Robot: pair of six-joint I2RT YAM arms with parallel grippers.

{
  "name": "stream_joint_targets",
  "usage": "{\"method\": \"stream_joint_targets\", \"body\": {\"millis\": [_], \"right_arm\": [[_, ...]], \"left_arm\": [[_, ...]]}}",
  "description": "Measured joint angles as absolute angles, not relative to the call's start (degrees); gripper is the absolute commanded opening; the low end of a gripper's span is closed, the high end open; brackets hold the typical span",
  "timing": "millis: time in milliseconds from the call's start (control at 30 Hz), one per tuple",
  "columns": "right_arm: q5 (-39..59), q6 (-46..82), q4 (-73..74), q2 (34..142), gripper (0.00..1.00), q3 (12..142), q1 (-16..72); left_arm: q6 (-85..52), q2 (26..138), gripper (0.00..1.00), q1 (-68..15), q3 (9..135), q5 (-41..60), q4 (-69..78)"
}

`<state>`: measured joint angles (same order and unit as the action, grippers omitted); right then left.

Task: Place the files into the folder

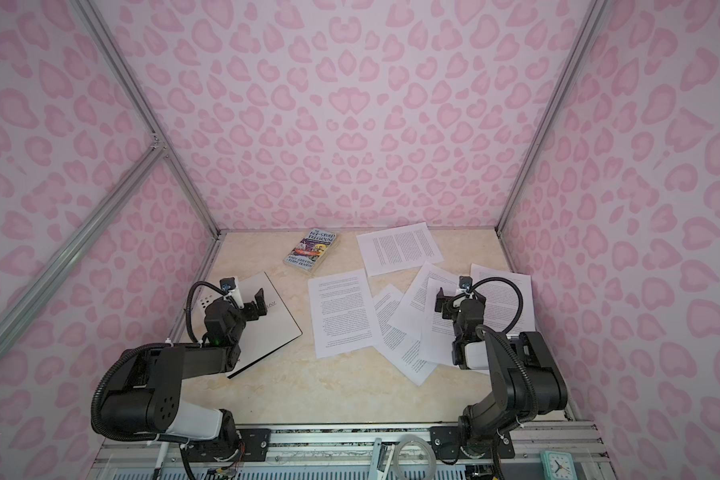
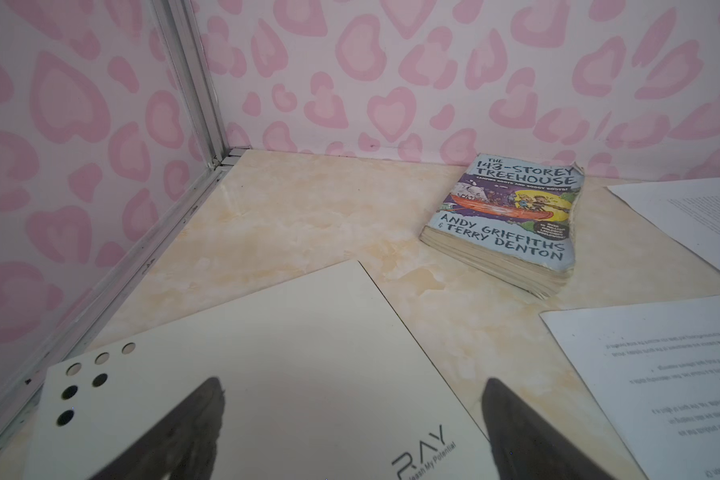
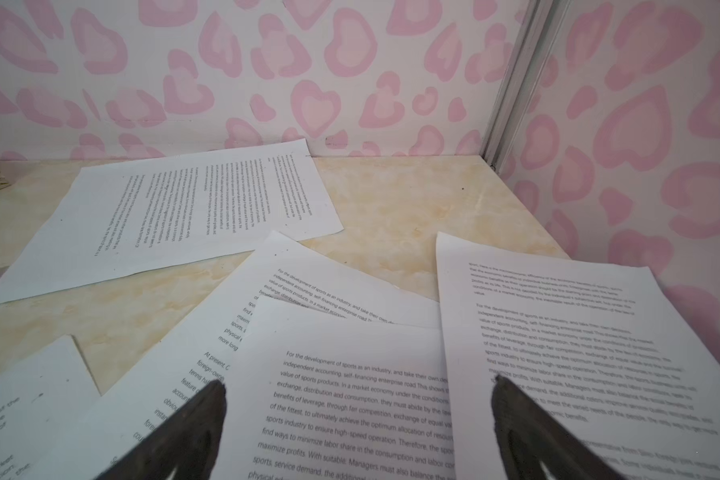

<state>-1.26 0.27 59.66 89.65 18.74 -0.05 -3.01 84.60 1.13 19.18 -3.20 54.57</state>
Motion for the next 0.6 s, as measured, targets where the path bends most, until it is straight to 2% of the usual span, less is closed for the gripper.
{"method": "stream_joint_targets", "body": {"millis": [600], "right_arm": [[-4.1,-0.7,60.4,89.6,0.99,17.6,2.1]], "left_arm": [[-3.0,84.6,0.98,0.6,18.9,-3.7,54.6]]}}
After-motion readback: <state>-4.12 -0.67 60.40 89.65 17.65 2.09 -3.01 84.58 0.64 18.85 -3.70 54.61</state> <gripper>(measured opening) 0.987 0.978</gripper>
